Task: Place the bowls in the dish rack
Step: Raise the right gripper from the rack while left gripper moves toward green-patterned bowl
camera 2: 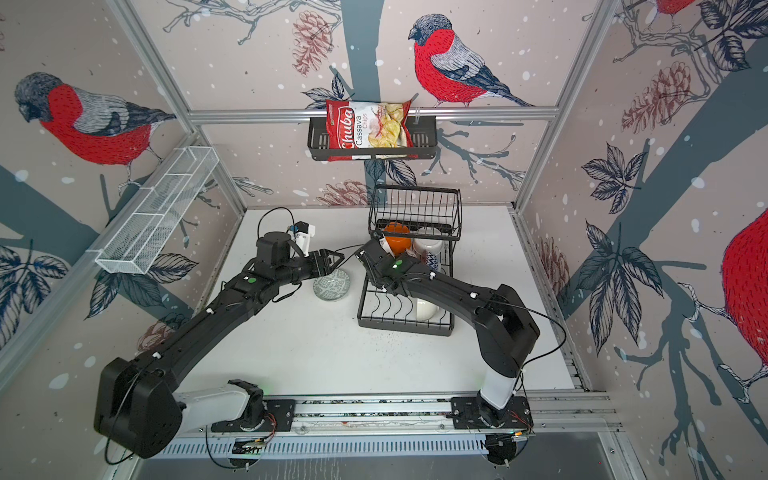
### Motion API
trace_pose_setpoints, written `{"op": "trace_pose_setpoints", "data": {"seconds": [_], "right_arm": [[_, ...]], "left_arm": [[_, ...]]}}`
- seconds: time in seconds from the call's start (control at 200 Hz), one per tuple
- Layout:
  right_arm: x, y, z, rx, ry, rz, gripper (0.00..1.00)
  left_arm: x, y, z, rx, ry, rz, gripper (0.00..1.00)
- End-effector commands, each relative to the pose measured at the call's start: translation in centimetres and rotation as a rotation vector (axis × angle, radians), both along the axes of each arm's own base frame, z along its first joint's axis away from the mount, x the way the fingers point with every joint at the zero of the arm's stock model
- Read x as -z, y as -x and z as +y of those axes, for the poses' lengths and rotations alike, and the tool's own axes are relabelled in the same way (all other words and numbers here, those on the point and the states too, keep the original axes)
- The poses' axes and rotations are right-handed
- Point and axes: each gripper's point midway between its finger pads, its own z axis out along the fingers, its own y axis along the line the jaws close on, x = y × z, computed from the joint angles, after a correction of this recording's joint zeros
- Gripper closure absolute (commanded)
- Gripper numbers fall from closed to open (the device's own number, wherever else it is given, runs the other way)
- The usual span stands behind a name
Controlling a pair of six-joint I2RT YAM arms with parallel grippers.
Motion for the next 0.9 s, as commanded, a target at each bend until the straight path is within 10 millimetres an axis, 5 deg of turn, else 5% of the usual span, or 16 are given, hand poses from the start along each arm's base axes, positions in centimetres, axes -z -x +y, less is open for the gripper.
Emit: {"op": "trace_pose_setpoints", "data": {"seconds": [0.0, 0.49, 0.895], "right_arm": [[-2.0, -1.7, 0.9, 0.041, -0.062, -0.085, 0.18], [-0.6, -2.0, 4.5, -0.032, -0.030, -0.081, 0.17], [-0.2, -2.7, 3.3, 0.014, -0.038, -0.059, 0.17]], "left_arm": [[1.1, 0.4, 0.6, 0.001, -0.035, 0.027, 0.37], [-4.6, 0.3, 0.1, 0.022, 0.073, -0.128, 0.37], [-6.8, 0.0, 3.0, -0.040, 0.126, -0.172, 0.37]]}}
